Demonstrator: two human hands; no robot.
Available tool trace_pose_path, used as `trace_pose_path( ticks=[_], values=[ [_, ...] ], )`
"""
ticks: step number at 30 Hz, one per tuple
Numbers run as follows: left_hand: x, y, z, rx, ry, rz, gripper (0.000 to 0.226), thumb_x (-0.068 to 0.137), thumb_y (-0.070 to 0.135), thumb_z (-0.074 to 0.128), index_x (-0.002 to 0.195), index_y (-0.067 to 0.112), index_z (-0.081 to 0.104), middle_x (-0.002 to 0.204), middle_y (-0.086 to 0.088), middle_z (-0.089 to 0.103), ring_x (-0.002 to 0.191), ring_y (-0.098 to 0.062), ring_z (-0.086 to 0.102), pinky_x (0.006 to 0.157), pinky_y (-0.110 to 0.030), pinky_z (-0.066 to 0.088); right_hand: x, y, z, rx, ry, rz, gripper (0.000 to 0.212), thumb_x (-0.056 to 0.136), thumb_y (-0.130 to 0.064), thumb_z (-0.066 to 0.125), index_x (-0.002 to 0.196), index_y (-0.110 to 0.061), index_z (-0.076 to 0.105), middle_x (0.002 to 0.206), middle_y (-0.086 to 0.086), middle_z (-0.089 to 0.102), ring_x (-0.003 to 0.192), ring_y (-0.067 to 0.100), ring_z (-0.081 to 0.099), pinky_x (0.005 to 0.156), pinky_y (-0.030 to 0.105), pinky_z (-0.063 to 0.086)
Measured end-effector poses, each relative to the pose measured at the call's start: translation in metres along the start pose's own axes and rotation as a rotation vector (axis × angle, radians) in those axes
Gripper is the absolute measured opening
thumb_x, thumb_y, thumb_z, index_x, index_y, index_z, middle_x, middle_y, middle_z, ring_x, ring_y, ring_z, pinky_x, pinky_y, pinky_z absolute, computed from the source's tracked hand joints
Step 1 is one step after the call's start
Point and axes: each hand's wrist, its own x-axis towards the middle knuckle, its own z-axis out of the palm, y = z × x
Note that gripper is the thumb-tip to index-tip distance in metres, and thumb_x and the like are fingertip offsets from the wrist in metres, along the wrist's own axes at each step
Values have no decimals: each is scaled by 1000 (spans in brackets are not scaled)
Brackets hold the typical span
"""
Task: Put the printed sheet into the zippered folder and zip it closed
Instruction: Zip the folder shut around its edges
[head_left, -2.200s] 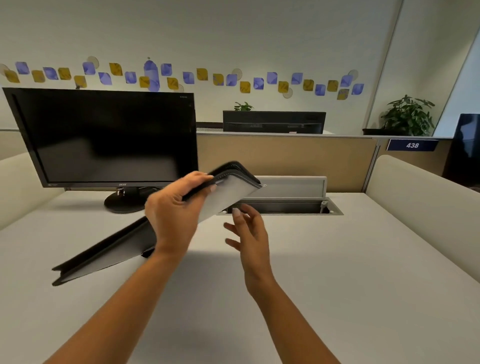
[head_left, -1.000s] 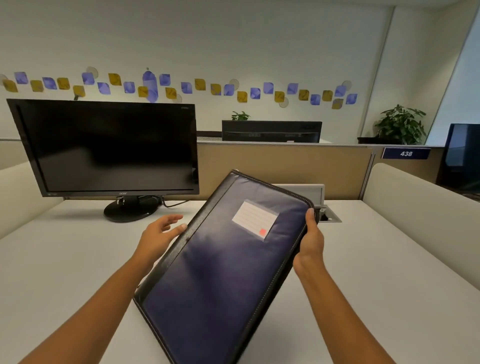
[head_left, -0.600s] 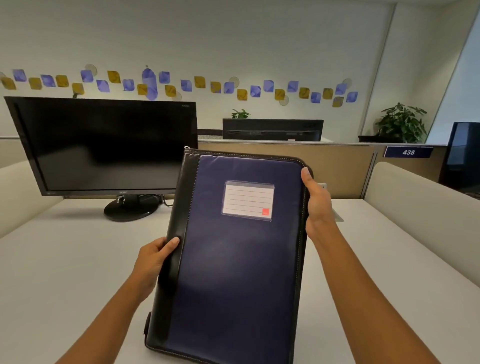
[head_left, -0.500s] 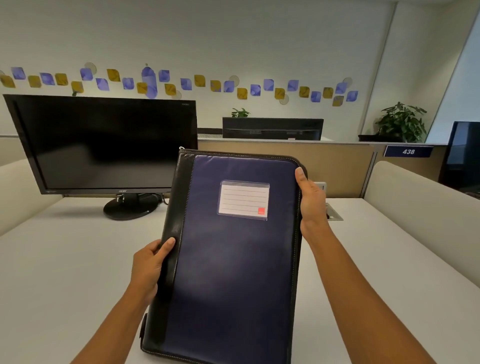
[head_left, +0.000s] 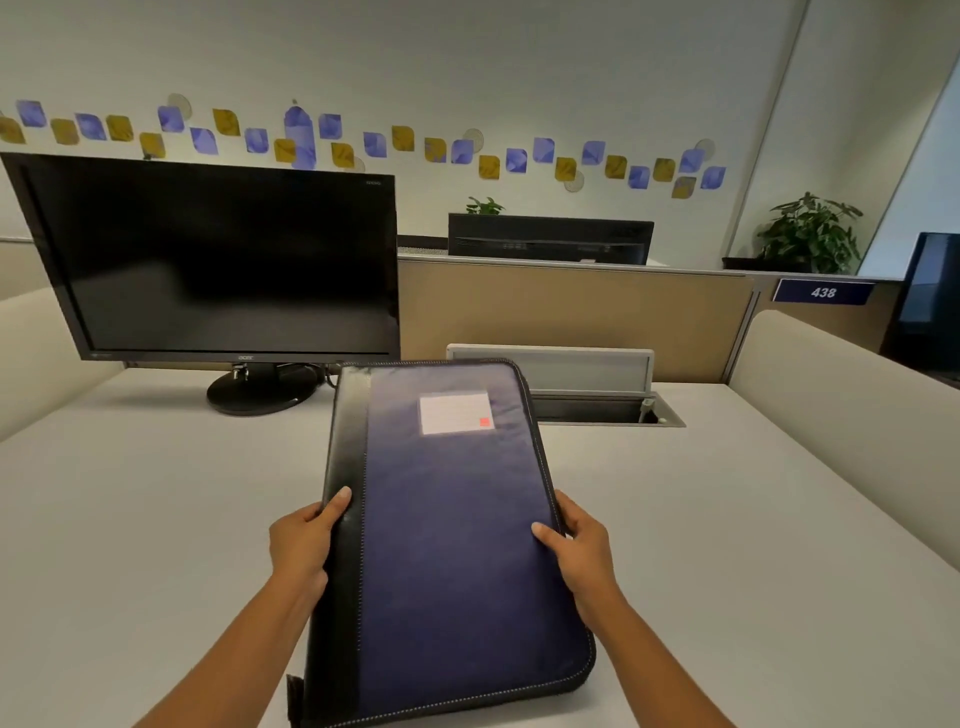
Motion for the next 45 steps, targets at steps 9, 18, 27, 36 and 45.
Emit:
trace_pose_path(
  ticks=[9, 18, 27, 36, 45],
  values=[
    [23, -26, 8, 194, -194, 1, 23, 86, 8, 59, 106, -4, 63, 95, -22, 67, 78, -28, 60, 81, -43, 48, 3, 23, 5, -49, 115, 132, 50, 84, -6, 62, 132, -8, 46, 132, 8, 55, 118, 31, 53, 101, 45, 42],
    [24, -29, 12, 458, -453, 24, 37, 93, 1, 44, 130, 6, 45, 123, -16, 58, 109, -35, 56, 99, -51, 43, 11, 26, 7, -168, 123, 182, 46, 86, -8, 60, 130, -7, 48, 131, 11, 56, 115, 33, 54, 101, 48, 44],
    [12, -37, 26, 878, -300, 366, 42, 93, 7, 47, 133, 1, 40, 144, -17, 37, 132, -33, 36, 110, -38, 25, 11, 28, 15, -500, 150, 33, 40, 91, -19, 54, 130, -10, 48, 134, 10, 52, 121, 26, 50, 101, 35, 41],
    [-47, -75, 11, 1438, -464, 629, 83, 77, 75, 1, 145, 27, 6, 156, 4, 3, 144, -19, -2, 115, -44, -3, -26, 41, 28, -1111, -301, -261, 70, 82, -70, 25, 142, -34, 21, 156, -7, 13, 144, 16, 6, 112, 56, 2],
    [-55, -80, -10, 1491, -565, 773, 105, 55, 84, -19, 145, 30, -3, 156, 7, -4, 143, -15, -10, 113, -44, -11, -37, 48, 19, -1193, -491, -455, 91, 63, -86, 5, 142, -42, 3, 157, -10, -1, 144, 15, -8, 107, 62, -13]
  ],
)
